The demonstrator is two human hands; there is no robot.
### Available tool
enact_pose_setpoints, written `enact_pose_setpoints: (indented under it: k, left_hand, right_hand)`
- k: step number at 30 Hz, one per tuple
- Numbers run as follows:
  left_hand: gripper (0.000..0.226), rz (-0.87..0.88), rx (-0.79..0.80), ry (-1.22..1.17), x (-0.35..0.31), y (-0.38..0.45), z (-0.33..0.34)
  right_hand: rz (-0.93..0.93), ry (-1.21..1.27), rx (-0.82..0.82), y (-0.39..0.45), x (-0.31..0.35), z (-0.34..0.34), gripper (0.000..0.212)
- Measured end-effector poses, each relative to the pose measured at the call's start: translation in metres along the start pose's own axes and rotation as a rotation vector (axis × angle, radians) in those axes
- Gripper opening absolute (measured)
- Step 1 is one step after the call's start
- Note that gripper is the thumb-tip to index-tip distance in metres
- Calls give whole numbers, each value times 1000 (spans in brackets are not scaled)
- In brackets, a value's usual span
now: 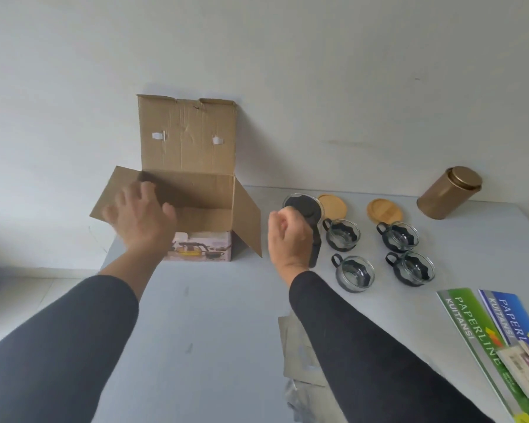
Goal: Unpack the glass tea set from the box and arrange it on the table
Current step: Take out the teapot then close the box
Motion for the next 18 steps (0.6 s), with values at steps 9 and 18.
enact_pose_setpoints:
  k: [9, 18]
  left_hand:
    - [97, -677, 476, -242, 125, 38, 10]
    - [49, -244, 426, -350, 135, 54, -9]
  right_hand:
    - [784, 59, 366, -75, 34, 88, 62]
    - [751, 208, 95, -80, 70, 118, 47]
Point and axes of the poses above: each hand's wrist, its own y-axis towards the middle knuckle, its own z-axis out of the palm, x = y × z, the point moved 5 cm from there along y, towards the middle knuckle, and after that the axes turned 6 degrees about -z, right-handed, at the moved point
